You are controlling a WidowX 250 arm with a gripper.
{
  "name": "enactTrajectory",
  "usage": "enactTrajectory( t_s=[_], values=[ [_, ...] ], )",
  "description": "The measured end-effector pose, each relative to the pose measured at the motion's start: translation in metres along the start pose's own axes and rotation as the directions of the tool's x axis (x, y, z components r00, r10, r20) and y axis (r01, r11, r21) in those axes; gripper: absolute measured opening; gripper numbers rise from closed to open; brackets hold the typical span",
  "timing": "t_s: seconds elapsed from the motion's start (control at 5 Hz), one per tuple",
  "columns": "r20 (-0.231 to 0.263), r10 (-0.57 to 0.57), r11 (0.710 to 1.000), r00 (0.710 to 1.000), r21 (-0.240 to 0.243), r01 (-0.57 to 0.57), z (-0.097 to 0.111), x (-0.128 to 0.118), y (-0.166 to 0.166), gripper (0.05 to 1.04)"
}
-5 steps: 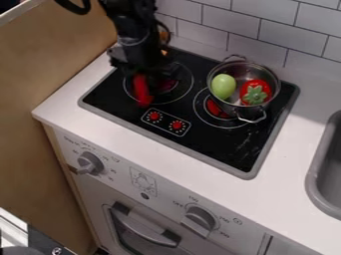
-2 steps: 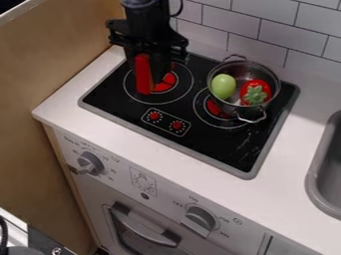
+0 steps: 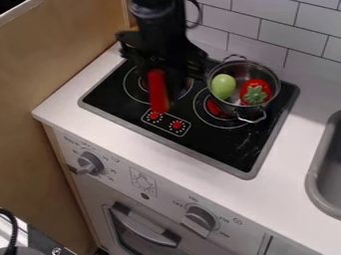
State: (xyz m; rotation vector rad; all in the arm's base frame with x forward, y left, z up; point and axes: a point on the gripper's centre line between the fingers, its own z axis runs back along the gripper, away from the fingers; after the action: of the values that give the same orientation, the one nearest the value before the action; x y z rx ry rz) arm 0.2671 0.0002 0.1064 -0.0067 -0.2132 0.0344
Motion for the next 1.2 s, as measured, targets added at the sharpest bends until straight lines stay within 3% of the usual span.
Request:
enactTrajectory(
  t_s=[0.2, 0.6, 1.2],
  values=[
    [0.007, -0.011, 1.0, 1.0, -0.022, 0.012, -0.012, -0.016, -0.022, 0.354],
    [0.098, 0.017, 0.999, 0.995, -0.046, -0.013, -0.035, -0.035, -0.062, 0.354],
    [0.183, -0.016, 0.999, 0.983, -0.041, 0.024, -0.064, -0.026, -0.055, 0.354]
  ],
)
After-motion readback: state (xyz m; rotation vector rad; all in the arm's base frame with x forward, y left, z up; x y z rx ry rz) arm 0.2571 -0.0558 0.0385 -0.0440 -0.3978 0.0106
